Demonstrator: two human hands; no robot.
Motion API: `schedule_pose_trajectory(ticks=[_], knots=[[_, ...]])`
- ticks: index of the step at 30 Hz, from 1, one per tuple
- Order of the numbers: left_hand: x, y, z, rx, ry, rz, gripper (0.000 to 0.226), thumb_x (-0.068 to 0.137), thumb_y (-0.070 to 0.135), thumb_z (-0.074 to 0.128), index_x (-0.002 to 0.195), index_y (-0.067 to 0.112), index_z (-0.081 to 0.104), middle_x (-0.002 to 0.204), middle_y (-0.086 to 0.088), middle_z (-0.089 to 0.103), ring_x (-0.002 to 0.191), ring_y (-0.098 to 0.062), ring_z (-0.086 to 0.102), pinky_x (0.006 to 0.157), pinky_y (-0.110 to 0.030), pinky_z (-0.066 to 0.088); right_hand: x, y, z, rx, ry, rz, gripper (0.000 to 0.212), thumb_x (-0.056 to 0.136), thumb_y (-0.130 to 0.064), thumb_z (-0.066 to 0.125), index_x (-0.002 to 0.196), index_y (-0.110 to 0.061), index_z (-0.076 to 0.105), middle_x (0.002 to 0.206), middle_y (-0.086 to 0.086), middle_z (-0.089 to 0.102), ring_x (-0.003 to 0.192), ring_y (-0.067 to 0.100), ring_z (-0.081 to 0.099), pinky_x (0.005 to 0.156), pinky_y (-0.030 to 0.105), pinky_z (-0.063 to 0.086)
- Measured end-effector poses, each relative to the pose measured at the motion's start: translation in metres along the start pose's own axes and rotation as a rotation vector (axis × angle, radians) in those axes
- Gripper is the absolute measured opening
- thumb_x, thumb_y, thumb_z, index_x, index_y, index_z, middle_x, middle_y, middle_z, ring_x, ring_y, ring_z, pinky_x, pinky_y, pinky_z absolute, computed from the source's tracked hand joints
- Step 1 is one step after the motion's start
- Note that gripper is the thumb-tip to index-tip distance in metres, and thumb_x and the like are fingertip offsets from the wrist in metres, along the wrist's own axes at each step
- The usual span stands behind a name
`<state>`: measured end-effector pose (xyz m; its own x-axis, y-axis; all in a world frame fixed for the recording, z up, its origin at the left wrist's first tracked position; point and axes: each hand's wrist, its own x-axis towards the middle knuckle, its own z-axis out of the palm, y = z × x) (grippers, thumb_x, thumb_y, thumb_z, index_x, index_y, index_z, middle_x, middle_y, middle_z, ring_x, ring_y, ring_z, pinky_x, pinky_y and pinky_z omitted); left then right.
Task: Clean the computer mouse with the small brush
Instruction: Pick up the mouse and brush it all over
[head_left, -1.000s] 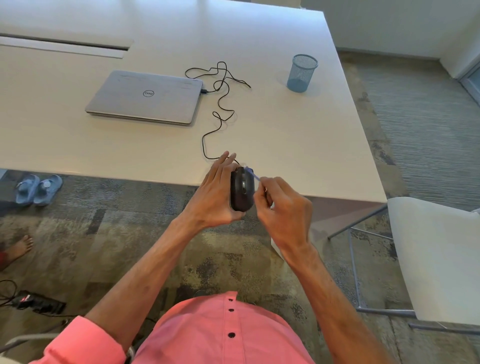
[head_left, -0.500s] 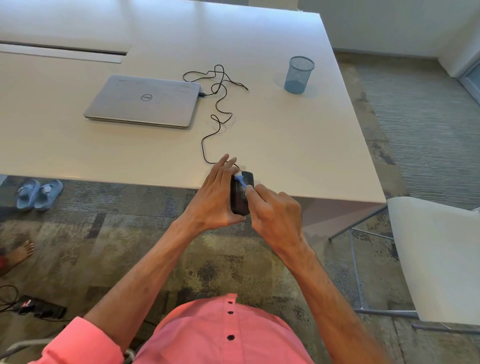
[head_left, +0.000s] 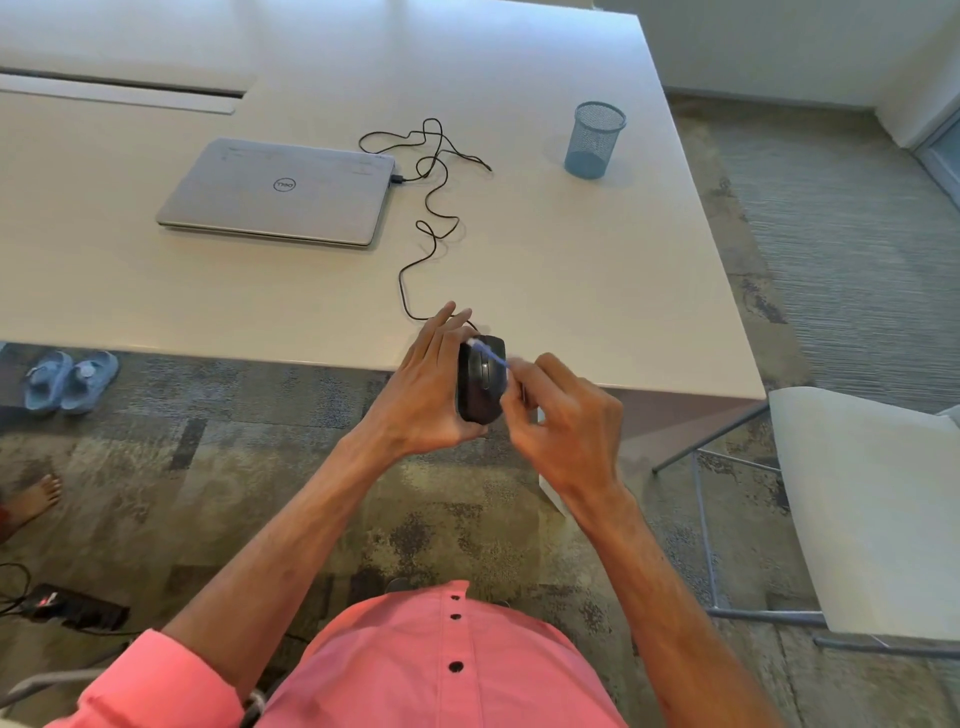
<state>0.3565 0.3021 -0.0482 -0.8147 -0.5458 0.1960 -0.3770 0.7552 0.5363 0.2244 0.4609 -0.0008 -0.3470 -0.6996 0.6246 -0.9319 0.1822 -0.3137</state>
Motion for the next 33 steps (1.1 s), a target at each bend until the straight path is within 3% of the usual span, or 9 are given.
schedule_pose_trajectory(ticks=[4,10,16,18,21,25,29,33], knots=[[0.001,0.001,0.002,0.006,-0.001,0.002,0.127,0.069,0.053,0.102,0.167,0.013,0.033,0.187,-0.004,0.022,0.178,-0.019,0.003,0.141,-0.041,0.022,0.008,0.006,0.000,-0.031,-0.017,-0.030,0.015,0.104,-0.014,0.072,0.114,-0.014,0.083,0.085,-0.001,0.070,0.054,0.019,0.058,0.045,0.035,0.052],[0.004,0.001,0.001,-0.009,0.006,-0.001,0.123,0.069,0.056,0.099,0.165,0.016,0.033,0.188,0.001,0.019,0.178,-0.013,-0.002,0.138,-0.034,0.017,0.010,0.001,-0.002,-0.001,-0.138,-0.106,0.010,0.105,-0.010,0.073,0.111,-0.007,0.081,0.087,0.004,0.069,0.055,0.022,0.060,0.044,0.037,0.054],[-0.001,-0.001,0.002,0.010,0.011,0.012,0.116,0.075,0.051,0.095,0.166,0.012,0.034,0.186,-0.005,0.023,0.178,-0.020,0.002,0.142,-0.043,0.021,0.018,-0.003,-0.017,0.059,-0.336,-0.208,0.010,0.093,0.001,0.075,0.095,-0.008,0.077,0.084,0.004,0.065,0.060,0.025,0.060,0.047,0.037,0.052],[-0.004,-0.001,0.003,0.011,0.016,0.003,0.113,0.077,0.053,0.093,0.165,0.013,0.034,0.186,-0.006,0.024,0.178,-0.020,0.003,0.142,-0.040,0.018,0.022,-0.002,-0.020,0.087,-0.390,-0.209,0.009,0.096,-0.001,0.071,0.092,-0.008,0.076,0.084,0.002,0.065,0.060,0.025,0.058,0.049,0.040,0.055],[-0.005,-0.001,0.003,0.017,0.017,-0.009,0.119,0.074,0.052,0.097,0.167,0.013,0.032,0.187,-0.004,0.022,0.178,-0.019,0.001,0.141,-0.035,0.014,0.024,-0.004,-0.020,0.100,-0.312,-0.143,0.011,0.101,-0.009,0.066,0.096,-0.007,0.075,0.086,0.003,0.065,0.058,0.021,0.052,0.048,0.039,0.054],[-0.004,0.000,0.000,0.016,0.010,-0.017,0.122,0.071,0.050,0.095,0.168,0.014,0.031,0.187,-0.004,0.020,0.178,-0.019,0.000,0.140,-0.041,0.020,0.025,-0.004,-0.014,0.068,-0.210,-0.099,0.012,0.107,-0.012,0.068,0.109,-0.005,0.078,0.088,0.005,0.066,0.058,0.023,0.057,0.047,0.038,0.055],[-0.002,0.001,-0.002,0.007,0.022,-0.032,0.127,0.072,0.054,0.096,0.171,0.014,0.027,0.188,-0.002,0.017,0.178,-0.015,-0.002,0.140,-0.039,0.018,0.021,-0.004,-0.012,0.123,-0.292,-0.145,0.008,0.102,-0.006,0.077,0.109,-0.004,0.080,0.087,0.006,0.067,0.060,0.018,0.053,0.048,0.034,0.055],[-0.001,-0.001,-0.002,0.028,0.020,-0.025,0.119,0.076,0.058,0.094,0.167,0.012,0.032,0.187,-0.005,0.019,0.178,-0.020,0.000,0.142,-0.043,0.020,0.017,0.001,-0.017,0.167,-0.447,-0.239,0.010,0.107,-0.012,0.072,0.102,-0.007,0.079,0.093,0.003,0.071,0.065,0.022,0.065,0.056,0.035,0.059]])
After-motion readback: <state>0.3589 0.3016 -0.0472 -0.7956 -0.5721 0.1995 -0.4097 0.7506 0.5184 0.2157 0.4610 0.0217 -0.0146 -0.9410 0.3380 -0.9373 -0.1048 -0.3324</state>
